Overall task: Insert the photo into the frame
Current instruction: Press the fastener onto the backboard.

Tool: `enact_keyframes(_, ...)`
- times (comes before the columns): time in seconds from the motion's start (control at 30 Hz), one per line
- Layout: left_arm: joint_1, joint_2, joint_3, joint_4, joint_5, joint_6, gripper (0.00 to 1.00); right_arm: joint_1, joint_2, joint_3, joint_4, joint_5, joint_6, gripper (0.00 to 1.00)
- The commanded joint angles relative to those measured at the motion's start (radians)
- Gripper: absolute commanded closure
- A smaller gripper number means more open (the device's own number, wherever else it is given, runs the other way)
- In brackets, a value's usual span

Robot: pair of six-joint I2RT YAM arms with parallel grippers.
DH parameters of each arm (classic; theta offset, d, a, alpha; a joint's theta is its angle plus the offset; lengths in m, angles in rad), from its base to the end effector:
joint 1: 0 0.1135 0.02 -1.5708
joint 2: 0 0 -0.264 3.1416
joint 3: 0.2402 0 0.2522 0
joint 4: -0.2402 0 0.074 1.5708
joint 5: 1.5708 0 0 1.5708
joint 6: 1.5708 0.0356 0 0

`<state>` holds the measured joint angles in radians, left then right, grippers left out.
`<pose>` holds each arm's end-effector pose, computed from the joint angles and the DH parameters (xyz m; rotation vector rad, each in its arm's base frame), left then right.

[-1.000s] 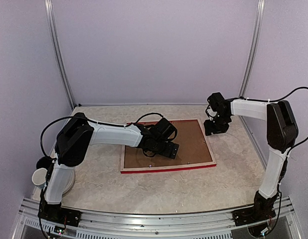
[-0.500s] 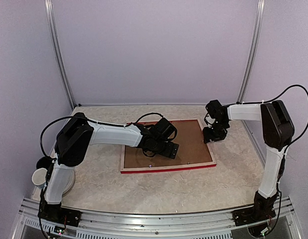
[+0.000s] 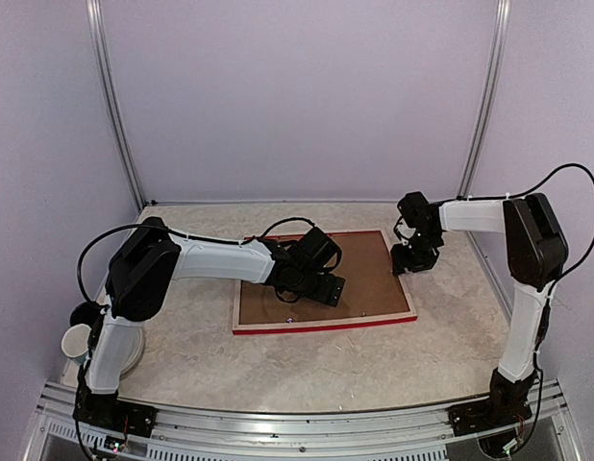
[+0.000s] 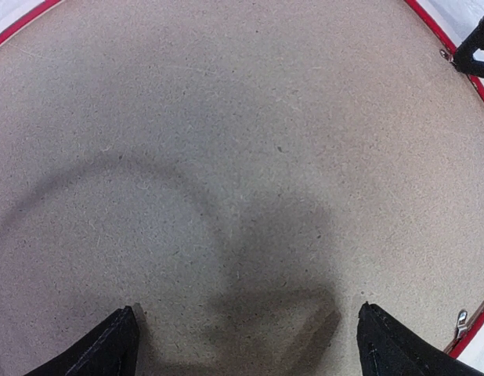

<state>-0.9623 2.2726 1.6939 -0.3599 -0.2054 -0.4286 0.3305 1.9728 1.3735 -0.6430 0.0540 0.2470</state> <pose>0.2876 -0.4001 0.1435 0.5802 2.4433 -0.3274 0.3740 0.1263 0.1641 -0.1047 2.8090 0.0599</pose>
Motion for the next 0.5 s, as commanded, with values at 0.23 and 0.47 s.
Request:
enact_keyframes(0.23, 0.004, -0.005, -0.027, -0.071, 0.024, -0.015, 0.04, 0.002, 0.009, 0.01, 0.021, -0.117, -0.02, 0.44)
enact_keyframes(0.47, 0.005, -0.009, -0.036, -0.064, 0.024, -0.015, 0.04, 0.002, 0.051, 0.016, -0.002, -0.062, -0.011, 0.5)
